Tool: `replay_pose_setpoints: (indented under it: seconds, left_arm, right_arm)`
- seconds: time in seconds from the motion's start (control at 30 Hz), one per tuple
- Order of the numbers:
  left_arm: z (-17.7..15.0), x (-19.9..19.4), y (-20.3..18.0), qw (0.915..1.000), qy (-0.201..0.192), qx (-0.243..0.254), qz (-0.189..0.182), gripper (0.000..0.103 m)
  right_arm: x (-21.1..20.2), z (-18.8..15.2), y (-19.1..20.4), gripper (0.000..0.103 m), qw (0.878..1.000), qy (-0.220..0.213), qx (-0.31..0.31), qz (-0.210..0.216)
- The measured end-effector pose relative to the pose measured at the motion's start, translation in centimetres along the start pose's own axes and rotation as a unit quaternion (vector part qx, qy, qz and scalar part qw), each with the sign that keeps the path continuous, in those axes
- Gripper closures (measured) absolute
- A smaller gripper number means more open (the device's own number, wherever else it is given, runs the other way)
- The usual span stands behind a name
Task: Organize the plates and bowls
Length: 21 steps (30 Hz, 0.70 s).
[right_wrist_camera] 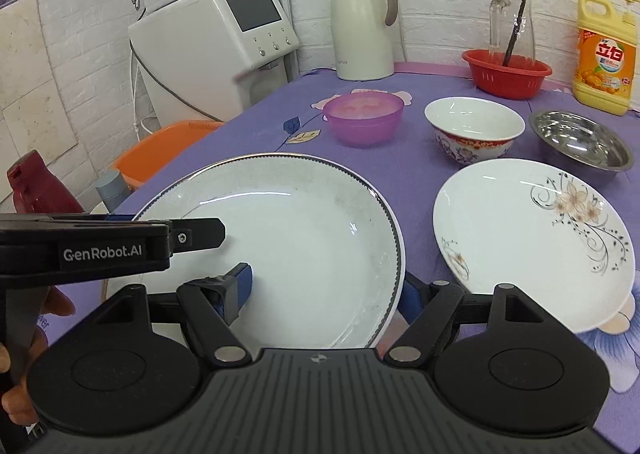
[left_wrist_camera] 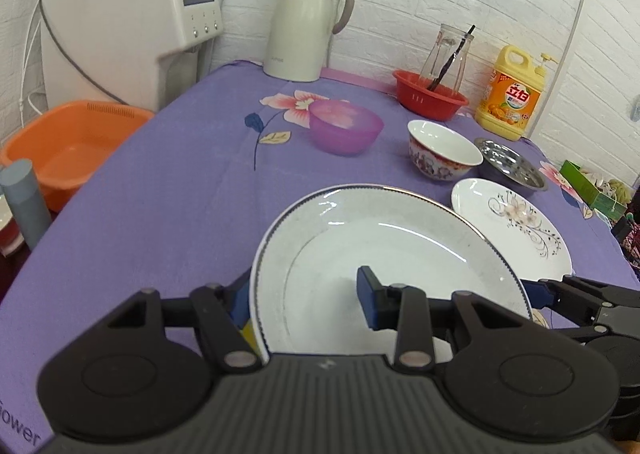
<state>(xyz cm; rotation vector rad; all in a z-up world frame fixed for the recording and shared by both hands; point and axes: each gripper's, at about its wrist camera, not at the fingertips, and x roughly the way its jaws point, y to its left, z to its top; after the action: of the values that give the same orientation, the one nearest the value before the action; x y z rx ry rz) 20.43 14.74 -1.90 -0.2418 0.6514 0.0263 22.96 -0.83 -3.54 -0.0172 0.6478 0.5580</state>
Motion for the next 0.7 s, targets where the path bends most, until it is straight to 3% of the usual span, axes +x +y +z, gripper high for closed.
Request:
replay_pose_setpoints:
  seconds: [0.43, 0.57, 0.63, 0.7]
  left_arm:
    - [-3.7, -0.7, 0.3, 0.9998, 0.003, 0.020, 0.003, 0.065]
    - [-3.8, -0.9, 0.0, 0.9985, -0.028, 0.043, 0.019, 0.055]
    - [-3.6, -1.5, -0.4, 0.9969, -0.044, 0.058, 0.028, 0.034]
    - [-3.3, -2.3, -0.6, 0.9950, -0.066, 0.066, 0.037, 0.033]
  right_arm:
    - [-1.2, -3.7, 1.9, 0.000, 0.999, -0.008, -0.031, -0.033]
    - [-0.5, -4.5, 1.8, 0.000, 0.999, 0.009, -0.032, -0.030]
    - [-0.4, -4.5, 1.6, 0.000, 0.999, 0.009, -0.030, -0.022]
    - [-0.9, -4.3, 1.2, 0.000, 1.000, -0.001, -0.017, -0.016]
